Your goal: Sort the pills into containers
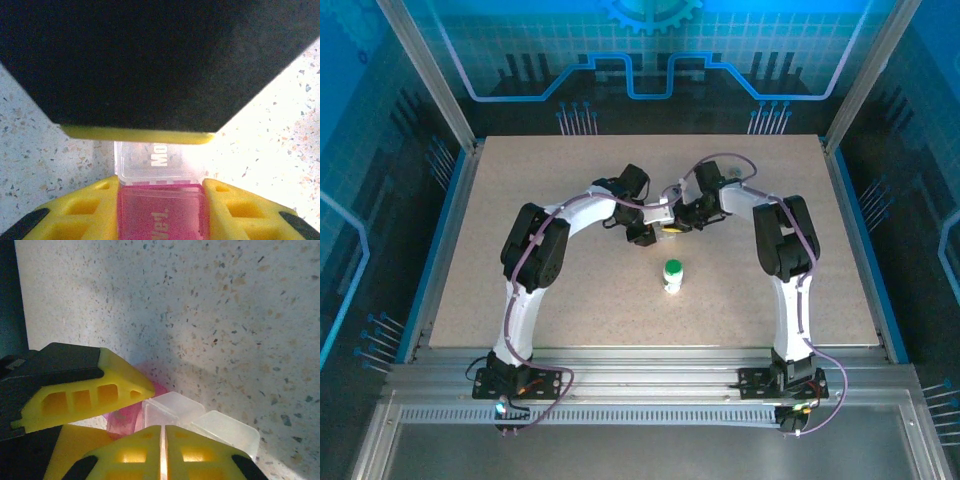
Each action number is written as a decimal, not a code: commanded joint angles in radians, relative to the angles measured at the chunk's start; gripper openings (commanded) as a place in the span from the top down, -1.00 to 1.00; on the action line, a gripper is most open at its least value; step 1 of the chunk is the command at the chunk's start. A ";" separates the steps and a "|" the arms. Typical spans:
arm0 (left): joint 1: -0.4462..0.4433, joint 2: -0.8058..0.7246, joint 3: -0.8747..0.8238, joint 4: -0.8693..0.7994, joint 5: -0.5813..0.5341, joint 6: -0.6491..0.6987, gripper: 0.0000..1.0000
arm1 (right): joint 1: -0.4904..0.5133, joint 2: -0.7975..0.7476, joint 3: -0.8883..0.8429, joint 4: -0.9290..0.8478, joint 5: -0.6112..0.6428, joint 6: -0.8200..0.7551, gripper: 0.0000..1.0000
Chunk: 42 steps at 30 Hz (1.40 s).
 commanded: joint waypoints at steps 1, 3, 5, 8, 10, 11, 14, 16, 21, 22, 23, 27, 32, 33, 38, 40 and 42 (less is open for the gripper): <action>0.018 0.013 0.057 -0.055 0.060 -0.002 0.36 | 0.041 0.077 0.041 -0.173 0.146 -0.101 0.78; 0.035 0.025 0.094 -0.102 0.100 -0.015 0.36 | 0.049 0.097 0.057 -0.215 0.185 -0.134 0.80; 0.048 0.037 0.129 -0.144 0.132 -0.018 0.35 | 0.055 0.091 0.056 -0.222 0.233 -0.138 0.81; 0.062 0.056 0.177 -0.202 0.168 -0.026 0.27 | 0.057 0.098 0.076 -0.255 0.282 -0.152 0.82; 0.067 0.073 0.210 -0.245 0.189 -0.032 0.26 | 0.058 0.103 0.088 -0.270 0.297 -0.157 0.82; 0.070 0.080 0.225 -0.258 0.194 -0.035 0.27 | 0.059 0.106 0.095 -0.278 0.308 -0.160 0.82; 0.072 0.084 0.235 -0.261 0.194 -0.047 0.33 | 0.063 0.116 0.115 -0.300 0.331 -0.170 0.82; 0.080 0.084 0.235 -0.244 0.193 -0.072 0.42 | 0.063 0.116 0.121 -0.307 0.330 -0.173 0.82; 0.106 0.050 0.196 -0.176 0.219 -0.115 0.32 | 0.065 0.116 0.134 -0.307 0.295 -0.174 0.81; 0.111 0.038 0.181 -0.153 0.221 -0.126 0.28 | 0.065 0.116 0.133 -0.303 0.288 -0.171 0.81; 0.113 0.029 0.168 -0.130 0.217 -0.136 0.26 | 0.065 0.117 0.134 -0.300 0.281 -0.168 0.80; 0.120 -0.006 0.120 -0.029 0.168 -0.168 0.12 | 0.065 0.097 0.147 -0.296 0.265 -0.159 0.79; 0.122 0.006 0.126 -0.006 0.069 -0.166 0.11 | 0.063 0.089 0.183 -0.327 0.266 -0.165 0.78; 0.122 0.010 0.129 -0.005 0.057 -0.169 0.11 | 0.065 0.087 0.185 -0.329 0.268 -0.167 0.78; 0.117 0.029 0.139 -0.027 0.049 -0.165 0.10 | 0.065 0.079 0.182 -0.327 0.275 -0.162 0.77; 0.112 0.048 0.155 -0.059 0.036 -0.155 0.08 | 0.065 0.074 0.175 -0.317 0.278 -0.154 0.75; 0.106 0.066 0.175 -0.100 0.028 -0.138 0.07 | 0.065 0.063 0.160 -0.296 0.281 -0.140 0.71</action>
